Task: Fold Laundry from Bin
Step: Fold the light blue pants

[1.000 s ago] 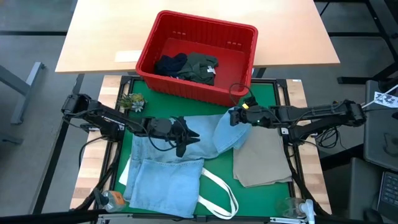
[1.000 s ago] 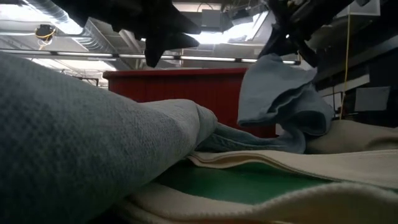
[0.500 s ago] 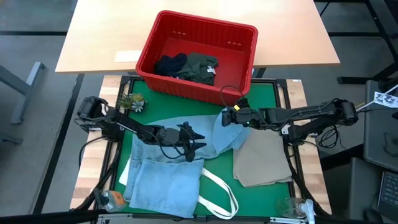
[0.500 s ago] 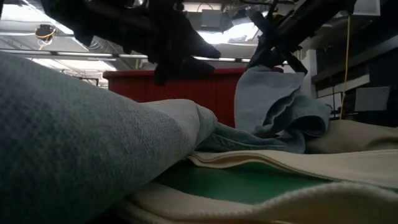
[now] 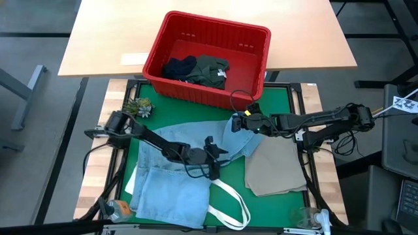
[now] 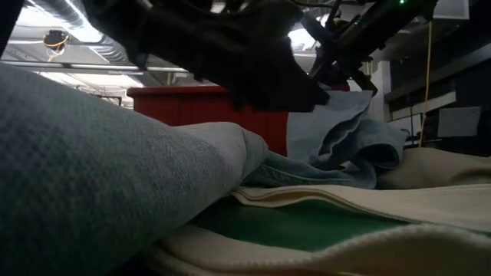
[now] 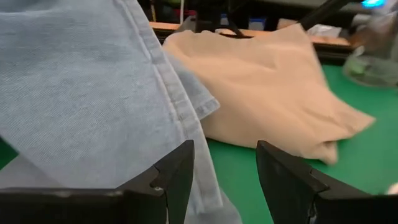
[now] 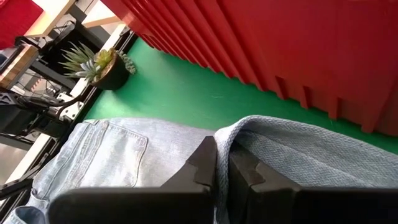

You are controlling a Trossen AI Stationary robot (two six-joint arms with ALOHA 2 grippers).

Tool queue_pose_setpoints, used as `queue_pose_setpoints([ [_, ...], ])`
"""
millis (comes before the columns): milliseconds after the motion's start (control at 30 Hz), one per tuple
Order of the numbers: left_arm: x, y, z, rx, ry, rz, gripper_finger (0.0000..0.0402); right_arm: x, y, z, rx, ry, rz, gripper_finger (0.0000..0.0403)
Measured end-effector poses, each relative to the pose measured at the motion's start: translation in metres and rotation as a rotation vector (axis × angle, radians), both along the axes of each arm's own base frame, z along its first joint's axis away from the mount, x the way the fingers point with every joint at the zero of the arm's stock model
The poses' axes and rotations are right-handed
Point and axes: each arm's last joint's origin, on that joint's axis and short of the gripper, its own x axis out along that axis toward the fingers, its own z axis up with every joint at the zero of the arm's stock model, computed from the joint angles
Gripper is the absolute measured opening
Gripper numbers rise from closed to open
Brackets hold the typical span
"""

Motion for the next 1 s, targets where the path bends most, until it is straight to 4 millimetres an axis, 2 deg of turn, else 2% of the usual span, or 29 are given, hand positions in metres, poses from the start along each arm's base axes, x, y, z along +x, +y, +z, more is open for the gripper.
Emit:
queue_pose_setpoints([
  [233,0.018,-0.006,-0.015,0.053,0.057,0.028,0.0168,0.0,0.0,0.0,0.0,0.002,0.0,0.0015],
  [467,0.017,-0.004,-0.029,0.09,0.132,0.076,0.0168,0.0,0.0,0.0,0.0,0.001,0.0,0.0015],
  [733,0.017,0.009,-0.031,0.092,0.151,0.161,0.016,0.0,0.0,0.0,0.0,0.001,0.001,0.0015],
  [867,0.019,0.019,-0.032,0.025,0.138,0.215,0.0139,0.0,0.0,0.0,0.0,0.001,0.001,0.0015],
  [1000,0.019,0.025,-0.033,0.001,0.15,0.227,0.0093,0.0,0.001,0.0,0.007,0.002,0.014,0.0015],
])
